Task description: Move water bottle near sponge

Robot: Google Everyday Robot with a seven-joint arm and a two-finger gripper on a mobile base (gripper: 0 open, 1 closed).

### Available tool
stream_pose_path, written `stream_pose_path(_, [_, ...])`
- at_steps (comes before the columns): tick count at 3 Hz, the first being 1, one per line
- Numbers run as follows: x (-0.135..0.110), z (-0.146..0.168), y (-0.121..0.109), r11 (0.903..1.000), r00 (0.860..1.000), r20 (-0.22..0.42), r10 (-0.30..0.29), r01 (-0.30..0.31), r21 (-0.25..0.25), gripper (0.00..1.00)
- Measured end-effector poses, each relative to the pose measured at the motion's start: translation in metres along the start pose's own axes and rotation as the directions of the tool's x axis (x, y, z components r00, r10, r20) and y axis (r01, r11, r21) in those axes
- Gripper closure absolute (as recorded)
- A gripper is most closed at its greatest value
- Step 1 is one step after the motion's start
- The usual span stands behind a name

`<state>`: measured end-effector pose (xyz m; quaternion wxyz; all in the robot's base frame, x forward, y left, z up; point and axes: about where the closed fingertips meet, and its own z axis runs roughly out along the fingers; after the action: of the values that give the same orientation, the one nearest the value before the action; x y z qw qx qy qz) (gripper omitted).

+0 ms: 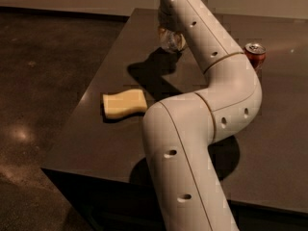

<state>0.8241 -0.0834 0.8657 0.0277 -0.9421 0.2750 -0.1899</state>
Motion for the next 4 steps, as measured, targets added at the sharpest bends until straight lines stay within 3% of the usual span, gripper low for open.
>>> stream_pose_path(1, [-0.003,-0.018,-0.002,0.9996,1.0,0.01,0.011,-0.012,0.025,0.87])
stream_pose_path(2, [-0.005,-0.04,-0.003,0.9984,1.0,0.017,0.022,-0.023,0.051,1.0])
stream_pose_path(4, [-0.023,-0.088,0.001,0.995,0.997,0.07,0.015,-0.022,0.098,1.0])
